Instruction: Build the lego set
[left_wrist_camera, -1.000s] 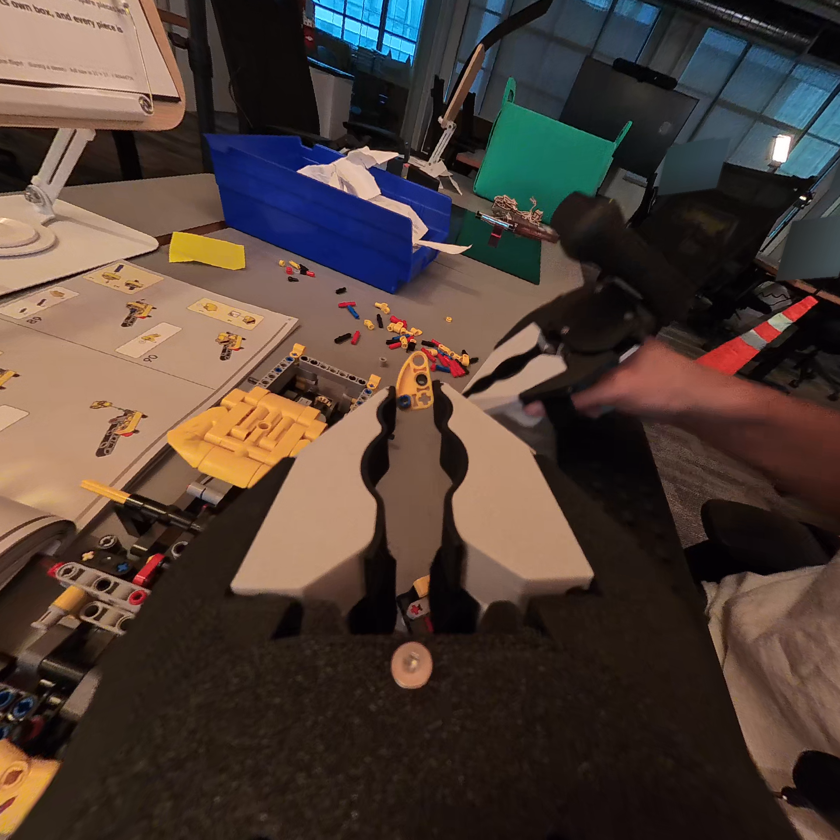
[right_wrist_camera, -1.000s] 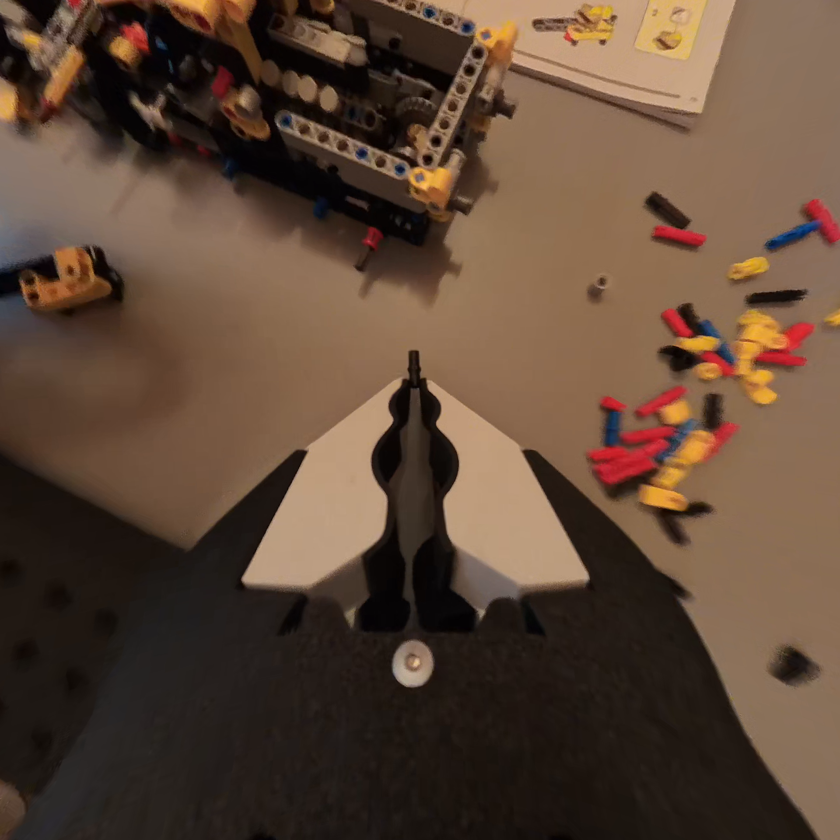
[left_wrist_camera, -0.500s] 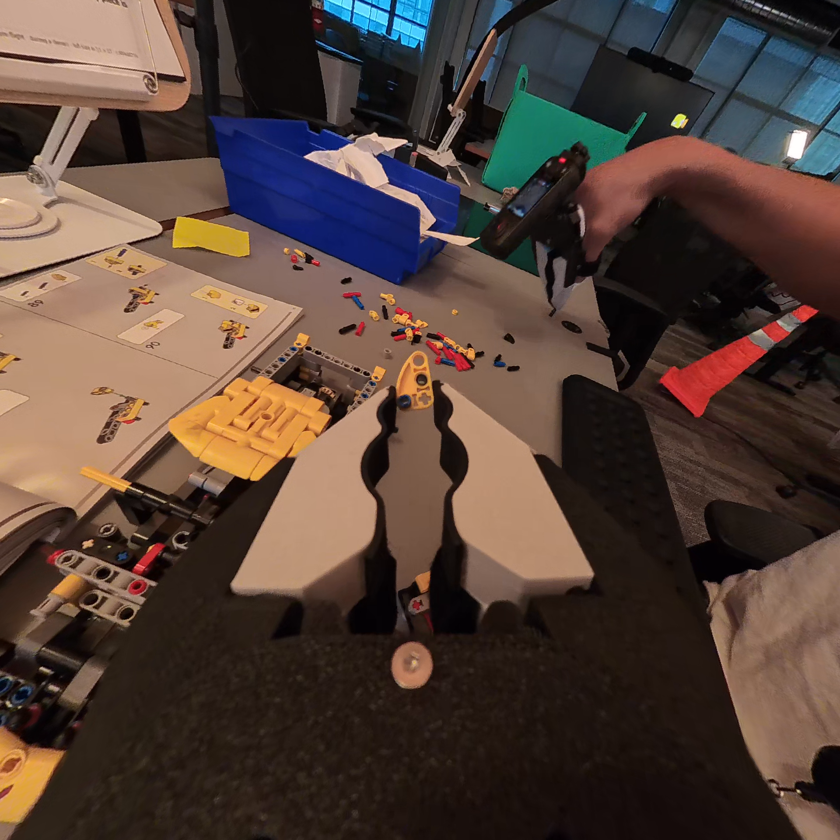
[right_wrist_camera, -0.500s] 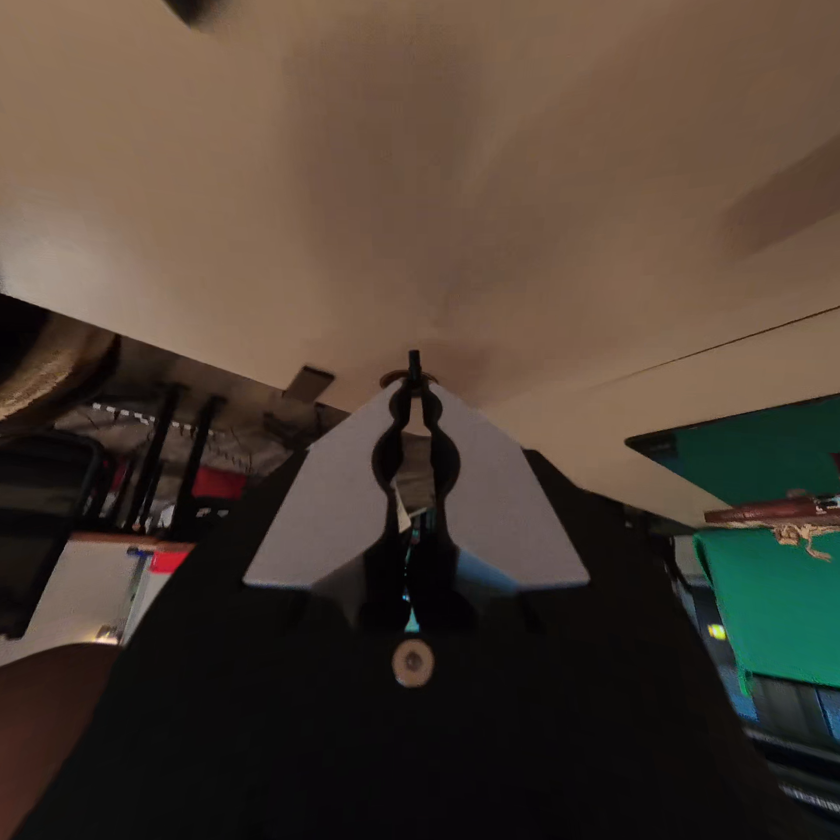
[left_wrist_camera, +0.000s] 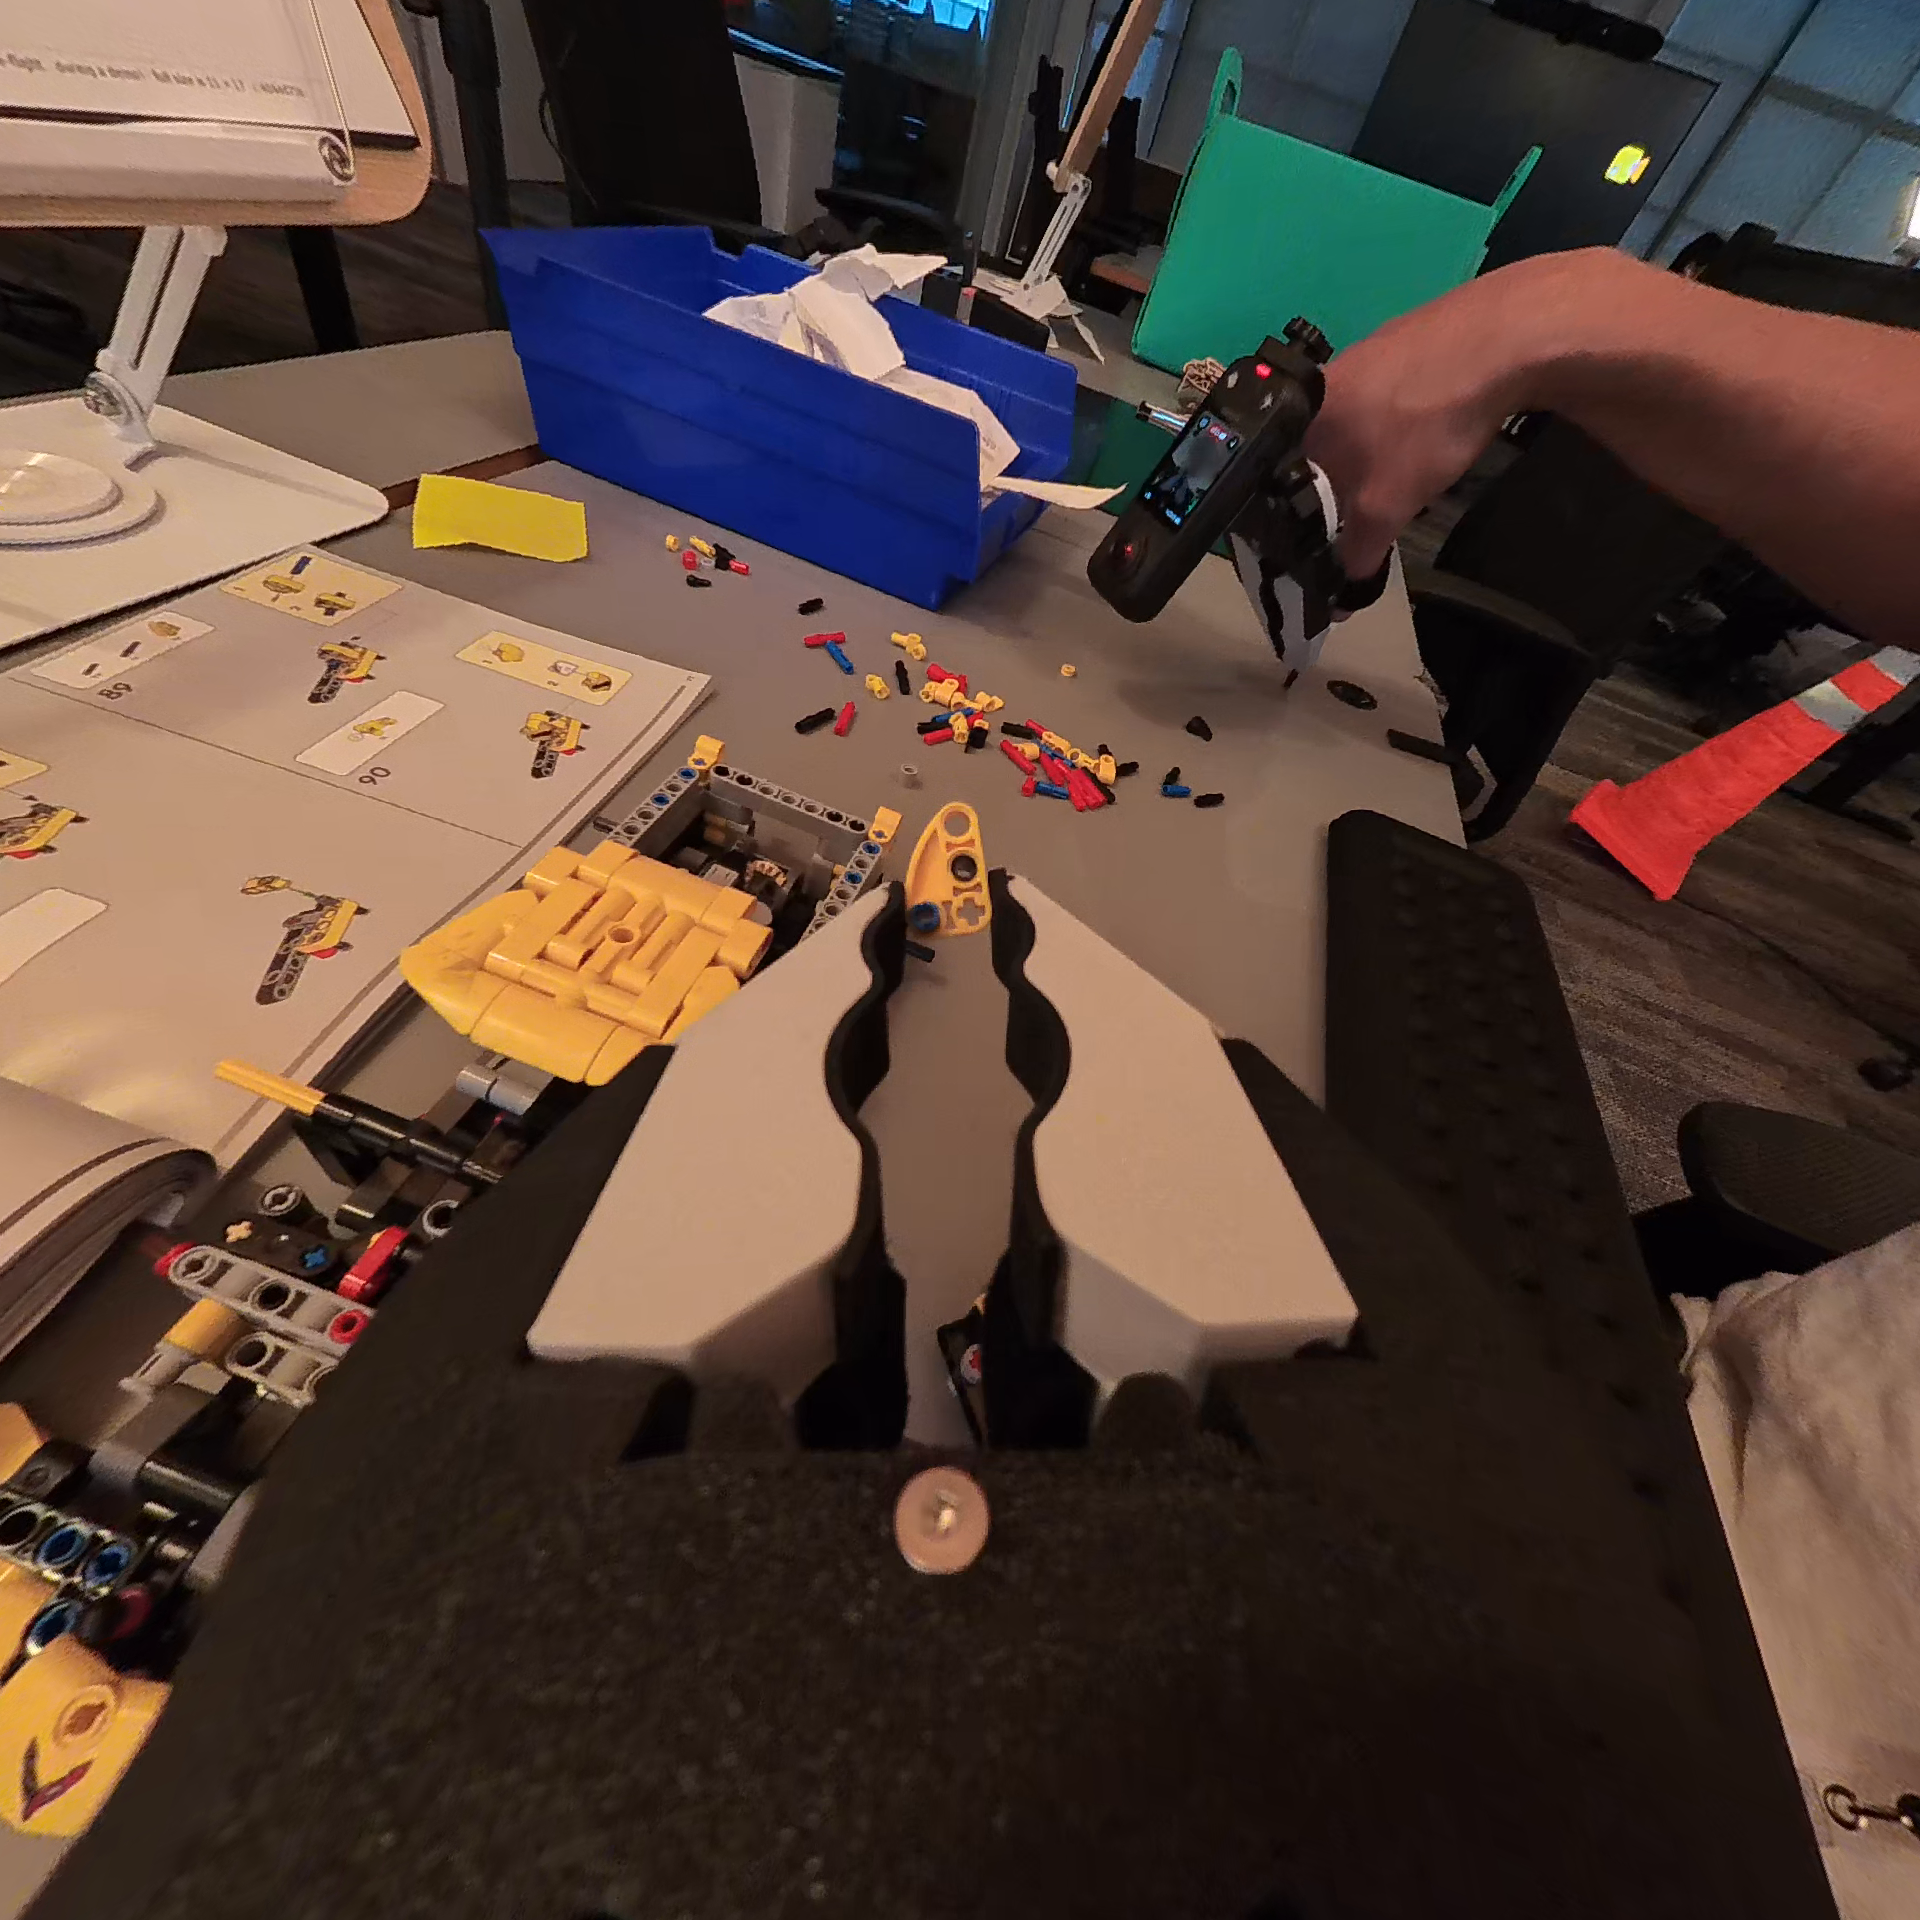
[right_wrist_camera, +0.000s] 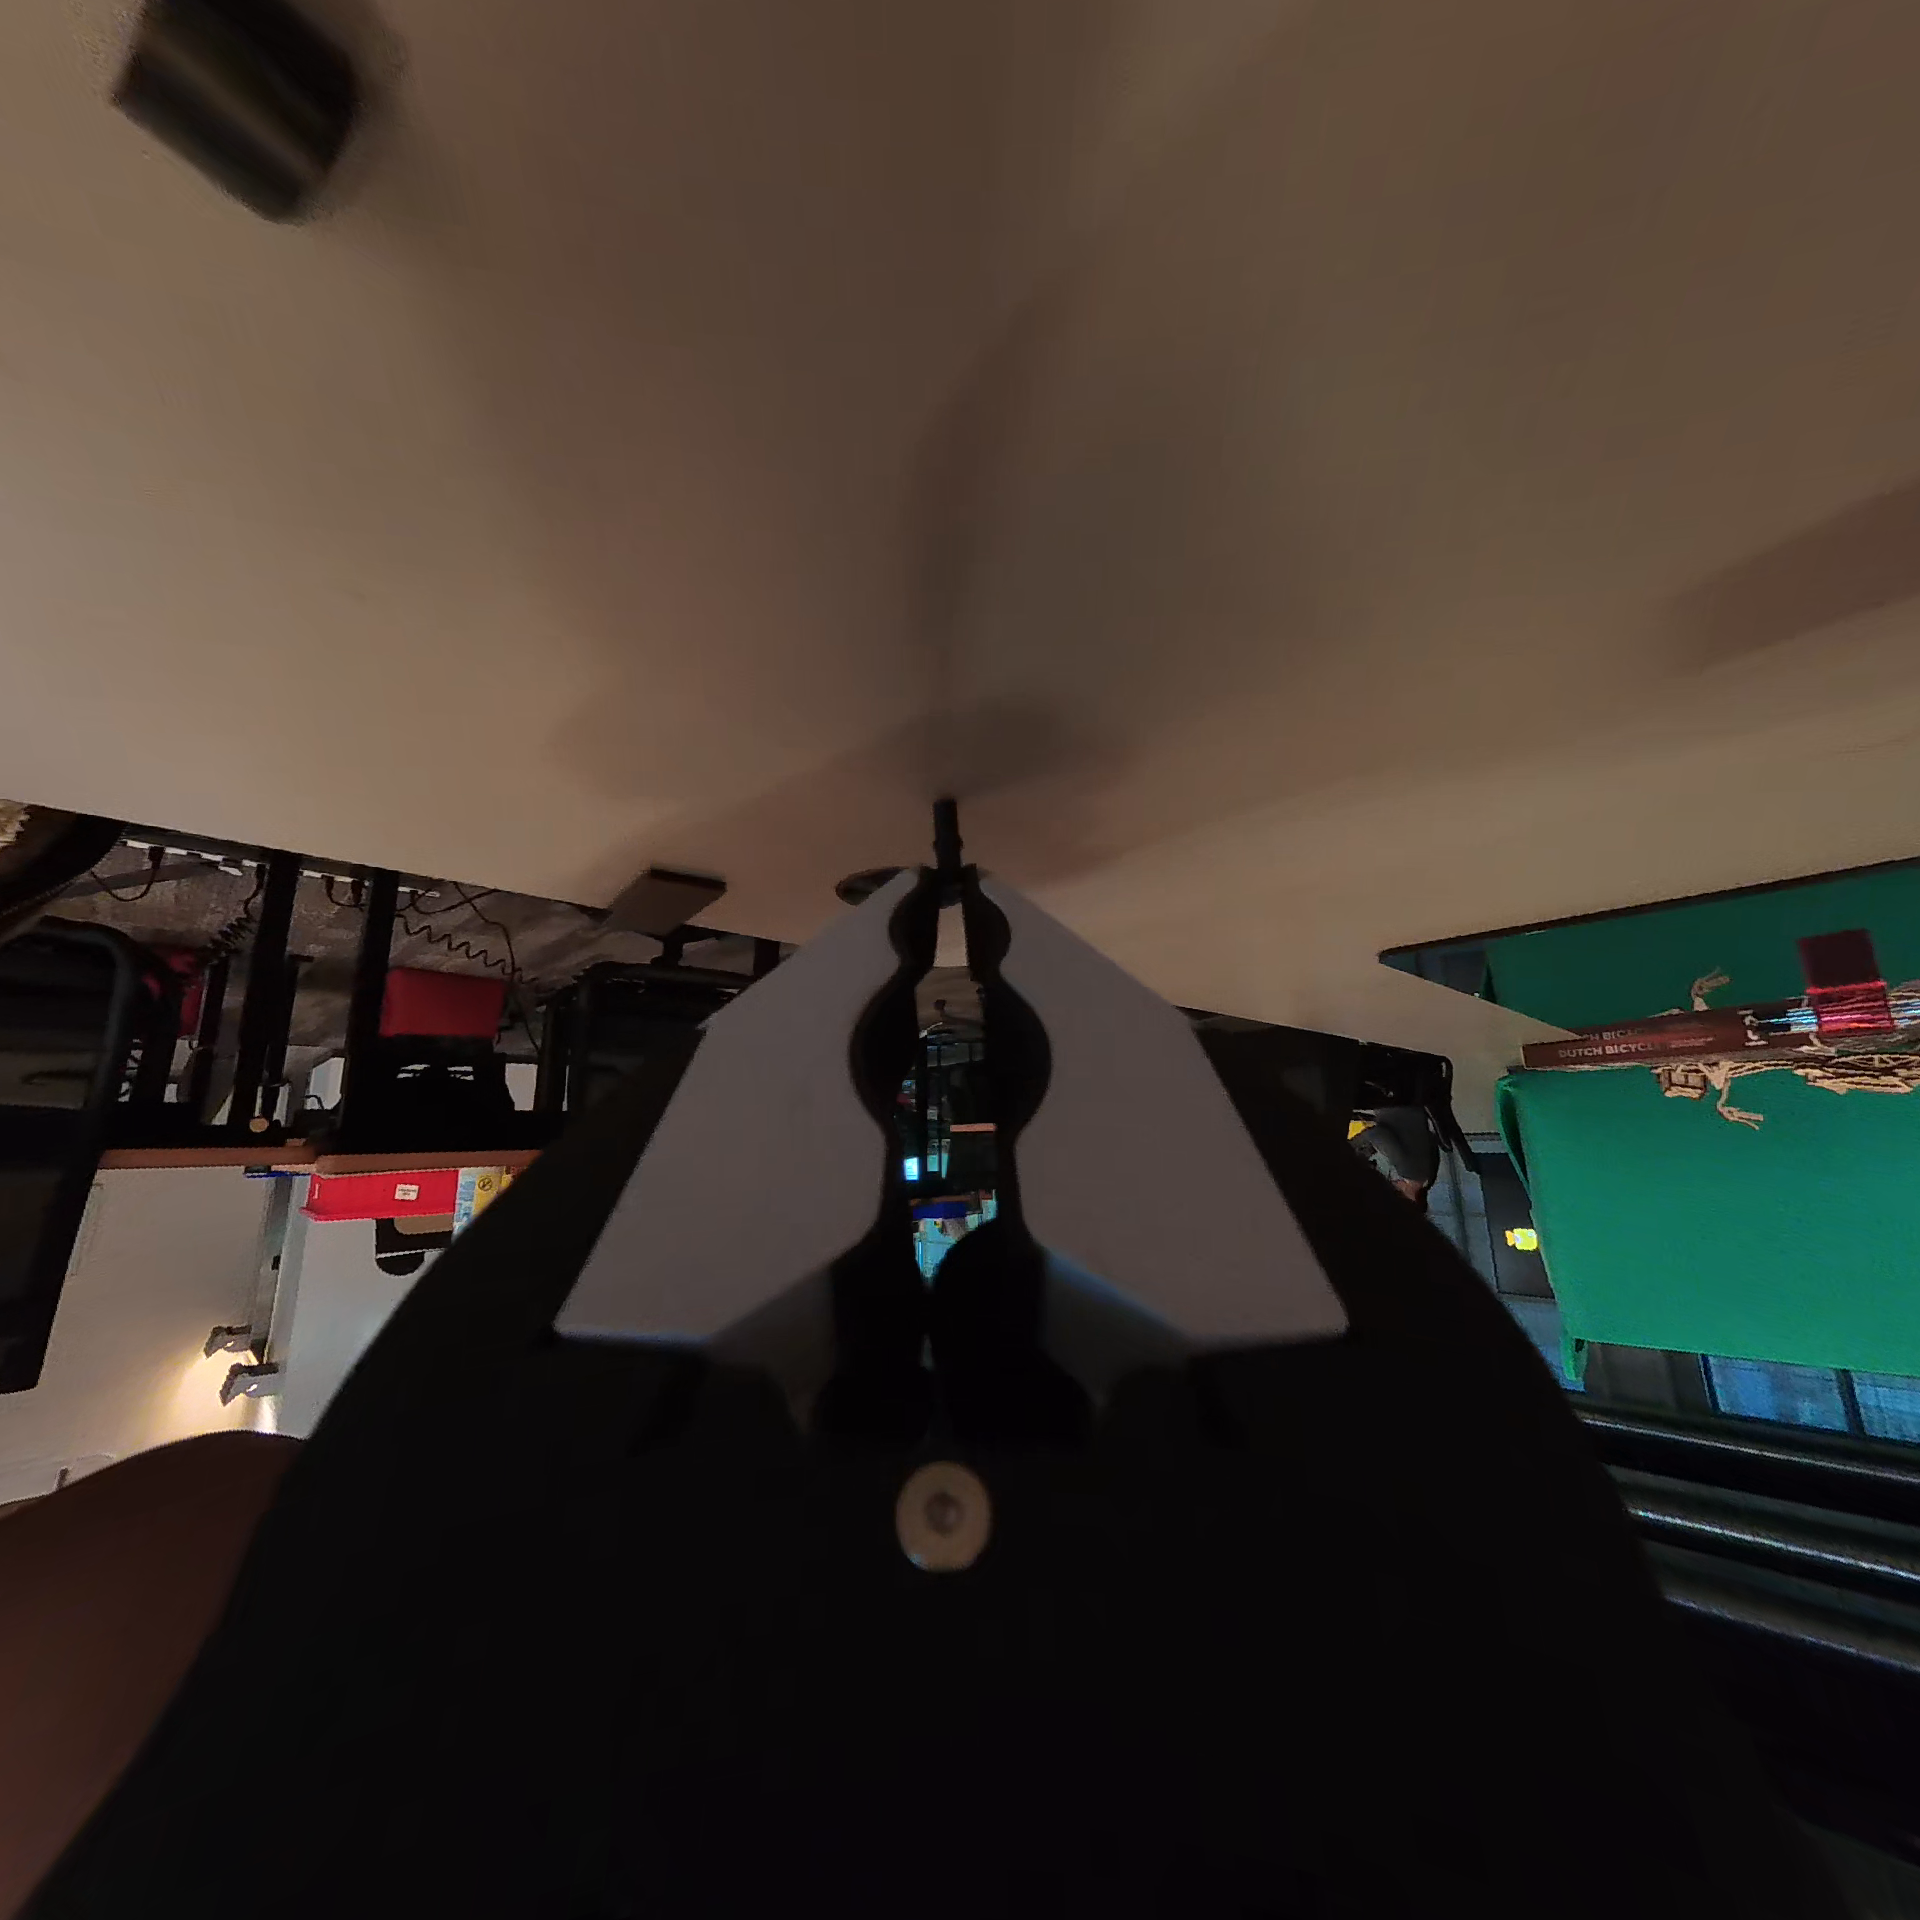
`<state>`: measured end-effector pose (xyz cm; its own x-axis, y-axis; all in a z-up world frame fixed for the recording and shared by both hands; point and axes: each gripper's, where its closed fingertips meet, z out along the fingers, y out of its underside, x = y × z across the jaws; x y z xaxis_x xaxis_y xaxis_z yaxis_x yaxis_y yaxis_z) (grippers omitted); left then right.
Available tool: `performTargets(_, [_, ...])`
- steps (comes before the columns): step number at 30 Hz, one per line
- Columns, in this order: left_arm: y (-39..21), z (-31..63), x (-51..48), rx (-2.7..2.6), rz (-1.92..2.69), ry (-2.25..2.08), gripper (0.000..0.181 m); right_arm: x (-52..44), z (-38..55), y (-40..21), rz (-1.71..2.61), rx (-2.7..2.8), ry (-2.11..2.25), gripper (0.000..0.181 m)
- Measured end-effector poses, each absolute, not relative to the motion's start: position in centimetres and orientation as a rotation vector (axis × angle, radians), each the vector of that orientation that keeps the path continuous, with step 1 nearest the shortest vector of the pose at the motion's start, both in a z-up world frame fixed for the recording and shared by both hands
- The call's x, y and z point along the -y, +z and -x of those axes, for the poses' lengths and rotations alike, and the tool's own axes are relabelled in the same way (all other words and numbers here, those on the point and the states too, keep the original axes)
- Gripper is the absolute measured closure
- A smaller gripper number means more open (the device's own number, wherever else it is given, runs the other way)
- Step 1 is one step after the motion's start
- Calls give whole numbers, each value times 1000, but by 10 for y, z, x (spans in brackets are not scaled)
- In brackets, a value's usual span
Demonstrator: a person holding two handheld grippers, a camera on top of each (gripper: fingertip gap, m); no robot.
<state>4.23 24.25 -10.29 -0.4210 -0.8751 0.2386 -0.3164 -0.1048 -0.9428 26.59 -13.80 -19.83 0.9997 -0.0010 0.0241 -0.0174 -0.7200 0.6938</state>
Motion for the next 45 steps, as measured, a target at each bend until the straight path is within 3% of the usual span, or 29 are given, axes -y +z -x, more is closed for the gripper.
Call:
performTargets(20, [-103,-41,-239,-1712,1297,-1553,166,140,-266,-199,-2330,5,34,178])
performTargets(33, [-102,-41,-240,-1705,1304,-1560,166,136,-268,-197,-2419,36,49,168])
performTargets(45, [-103,-42,-242,-1698,1315,-1561,166,108,-265,-197,-3384,444,86,163])
